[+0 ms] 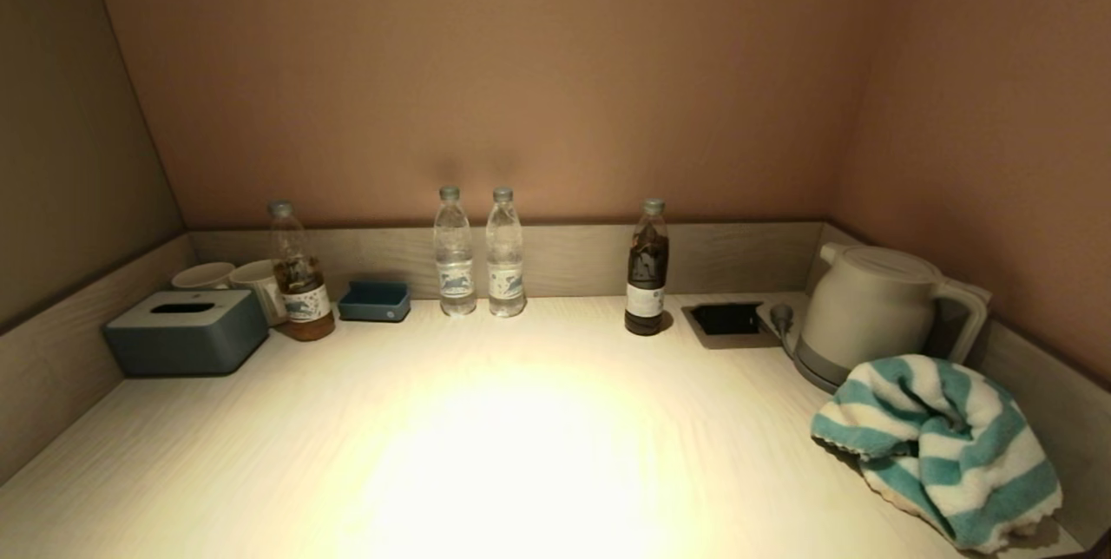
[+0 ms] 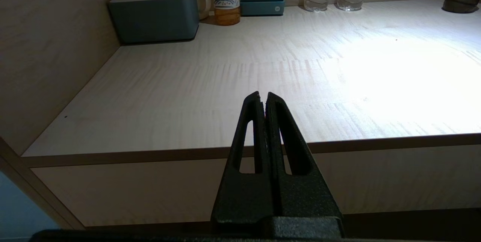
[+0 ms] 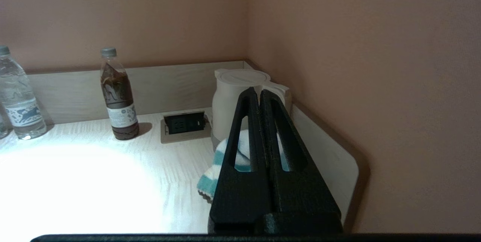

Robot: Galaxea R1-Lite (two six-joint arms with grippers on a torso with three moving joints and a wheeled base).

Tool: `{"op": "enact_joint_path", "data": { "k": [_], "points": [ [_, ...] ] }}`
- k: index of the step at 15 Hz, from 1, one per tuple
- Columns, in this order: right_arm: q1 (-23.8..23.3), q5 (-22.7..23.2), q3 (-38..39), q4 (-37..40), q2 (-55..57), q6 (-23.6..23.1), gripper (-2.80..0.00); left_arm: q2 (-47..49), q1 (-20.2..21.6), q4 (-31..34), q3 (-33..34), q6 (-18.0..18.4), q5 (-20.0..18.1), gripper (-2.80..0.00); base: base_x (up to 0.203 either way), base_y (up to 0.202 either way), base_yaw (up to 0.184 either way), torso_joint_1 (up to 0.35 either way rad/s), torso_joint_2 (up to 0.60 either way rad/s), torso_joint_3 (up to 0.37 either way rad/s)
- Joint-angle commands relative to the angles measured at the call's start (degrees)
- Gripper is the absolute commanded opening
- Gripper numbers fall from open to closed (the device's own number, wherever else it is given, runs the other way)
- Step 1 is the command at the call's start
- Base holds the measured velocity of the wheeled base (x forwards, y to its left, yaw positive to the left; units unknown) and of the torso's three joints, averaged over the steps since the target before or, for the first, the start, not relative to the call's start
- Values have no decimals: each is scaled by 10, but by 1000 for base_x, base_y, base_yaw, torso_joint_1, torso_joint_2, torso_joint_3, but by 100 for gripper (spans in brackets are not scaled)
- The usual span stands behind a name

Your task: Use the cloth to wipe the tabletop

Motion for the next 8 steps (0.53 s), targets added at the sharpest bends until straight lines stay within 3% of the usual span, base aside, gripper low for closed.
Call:
{"op": "enact_joint_path", "data": {
  "k": [1, 5, 8],
  "points": [
    [0, -11, -2, 73, -50, -1, -280, 0, 0, 0, 0, 0, 0, -280, 0, 0, 0, 0, 0, 0],
    [27, -12, -38, 150, -101, 2, -280, 0, 0, 0, 0, 0, 0, -280, 0, 0, 0, 0, 0, 0],
    [36, -15, -47, 162, -104, 4, -280, 0, 0, 0, 0, 0, 0, -280, 0, 0, 0, 0, 0, 0]
  ]
}}
